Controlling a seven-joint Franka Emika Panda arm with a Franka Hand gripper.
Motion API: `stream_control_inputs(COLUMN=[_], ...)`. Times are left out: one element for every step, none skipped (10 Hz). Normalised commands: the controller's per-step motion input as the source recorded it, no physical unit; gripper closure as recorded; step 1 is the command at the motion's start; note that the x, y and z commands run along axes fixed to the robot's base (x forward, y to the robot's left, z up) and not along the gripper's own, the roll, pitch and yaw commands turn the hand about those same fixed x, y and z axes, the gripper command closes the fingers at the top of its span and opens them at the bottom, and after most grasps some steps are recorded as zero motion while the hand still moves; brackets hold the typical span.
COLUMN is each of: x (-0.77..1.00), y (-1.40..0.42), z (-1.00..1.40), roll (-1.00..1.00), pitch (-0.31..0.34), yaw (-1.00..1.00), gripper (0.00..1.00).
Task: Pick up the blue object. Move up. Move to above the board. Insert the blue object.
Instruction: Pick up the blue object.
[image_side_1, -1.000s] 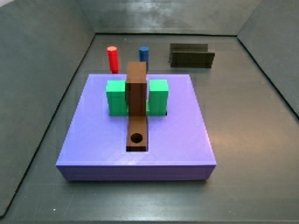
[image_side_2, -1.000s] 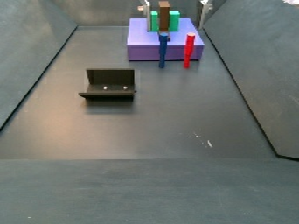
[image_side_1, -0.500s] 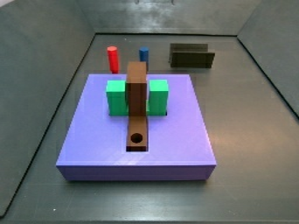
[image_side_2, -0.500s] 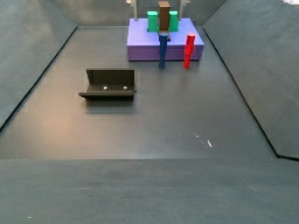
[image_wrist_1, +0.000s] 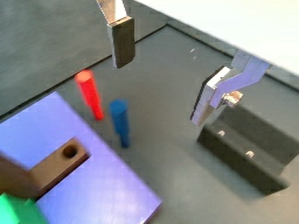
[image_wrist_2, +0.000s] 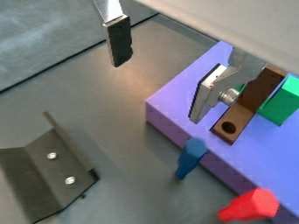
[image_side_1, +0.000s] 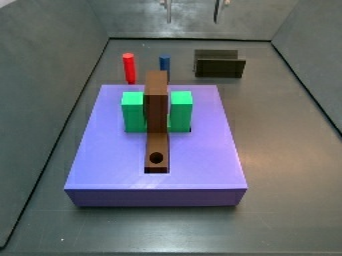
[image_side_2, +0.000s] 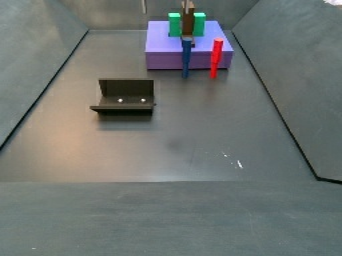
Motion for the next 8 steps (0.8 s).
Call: stream_control_inputs(x=[-0.13, -0.21, -0.28, -0.29, -0.25, -0.22, -0.16, -0.16], y=[-0.24, -0.14, -0.08, -0.06, -0.02, 0.00, 0.00, 0.00], z=[-0.22, -0.21, -0.22, -0.24, -0.22, -0.25, -0.22, -0.21], roll=[0.01, 0.00, 0.00, 0.00, 0.00, 0.01, 0.00, 0.00], pitch=[-0.036, -0.064, -0.090, -0.107, -0.099, -0.097, -0.073, -0.069], yaw=[0.03, 0.04, 0.02, 0.02, 0.03, 0.05, 0.07, 0.07], gripper=[0.00, 0.00, 0.00, 0.00, 0.00, 0.00, 0.00, 0.00])
